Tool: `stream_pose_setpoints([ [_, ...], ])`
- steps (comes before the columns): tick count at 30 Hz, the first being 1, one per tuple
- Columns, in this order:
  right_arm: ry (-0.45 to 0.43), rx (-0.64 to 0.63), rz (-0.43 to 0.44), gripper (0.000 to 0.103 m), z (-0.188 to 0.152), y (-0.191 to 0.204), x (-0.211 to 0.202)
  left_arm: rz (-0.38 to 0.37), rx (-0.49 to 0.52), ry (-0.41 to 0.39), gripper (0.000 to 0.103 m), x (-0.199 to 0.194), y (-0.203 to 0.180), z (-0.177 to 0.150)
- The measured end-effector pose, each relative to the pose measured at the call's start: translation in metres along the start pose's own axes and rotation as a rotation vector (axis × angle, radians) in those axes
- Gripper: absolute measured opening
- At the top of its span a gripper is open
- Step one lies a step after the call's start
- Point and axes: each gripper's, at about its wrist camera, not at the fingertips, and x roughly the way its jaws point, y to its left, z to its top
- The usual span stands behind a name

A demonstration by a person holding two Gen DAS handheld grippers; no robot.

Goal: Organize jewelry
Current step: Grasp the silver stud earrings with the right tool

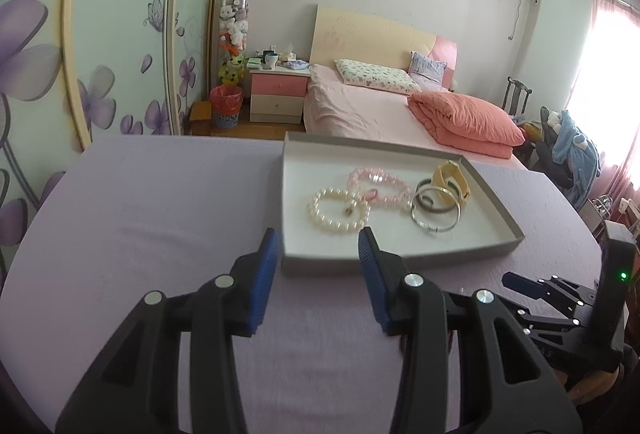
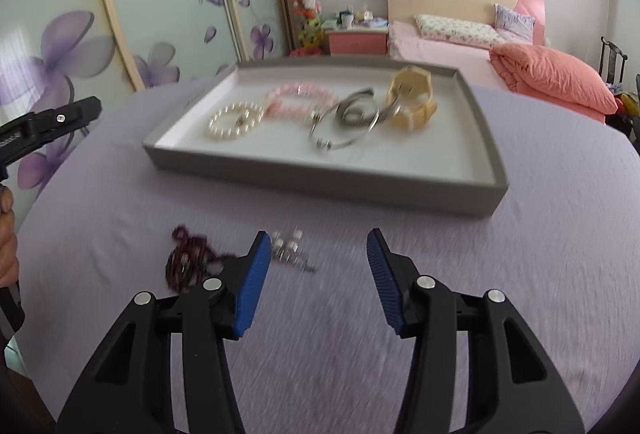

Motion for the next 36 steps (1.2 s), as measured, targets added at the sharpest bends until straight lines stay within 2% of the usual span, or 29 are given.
stream_pose_setpoints([
  [7,0.079,-0.022,-0.017,0.047,-0.008,0.013,0.015,-0.013,-0.008,-0.001,0.046,-0.018,0.006,-0.013],
  [9,0.082,-0.035,-0.03,0.047,-0.008,0.017,0.018,-0.015,-0.008,0.0,0.046,-0.021,0.007,-0.015],
  [14,0.083,-0.063,-0.06,0.039,-0.001,0.025,0.024,-0.024,-0.009,0.008,0.046,-0.022,0.006,-0.02],
  [17,0.081,-0.075,-0.058,0.029,0.0,0.03,0.025,-0.029,-0.005,0.018,0.046,-0.019,0.004,-0.023],
  [19,0.082,-0.086,-0.056,0.012,0.001,0.032,0.025,-0.032,-0.001,0.026,0.046,-0.016,0.001,-0.025],
  [23,0.098,-0.073,-0.091,0.011,-0.002,0.026,0.02,-0.043,0.01,0.047,0.048,-0.012,-0.006,-0.032],
  [26,0.105,0.002,-0.098,0.011,-0.004,0.004,0.011,-0.054,0.026,0.064,0.056,-0.008,-0.016,-0.039],
  [31,0.031,0.106,-0.069,0.011,-0.002,-0.033,-0.018,-0.083,0.06,0.109,0.061,0.006,-0.035,-0.05],
  [36,-0.047,0.132,-0.061,0.011,0.012,-0.043,-0.047,-0.104,0.101,0.156,0.067,0.021,-0.059,-0.062],
])
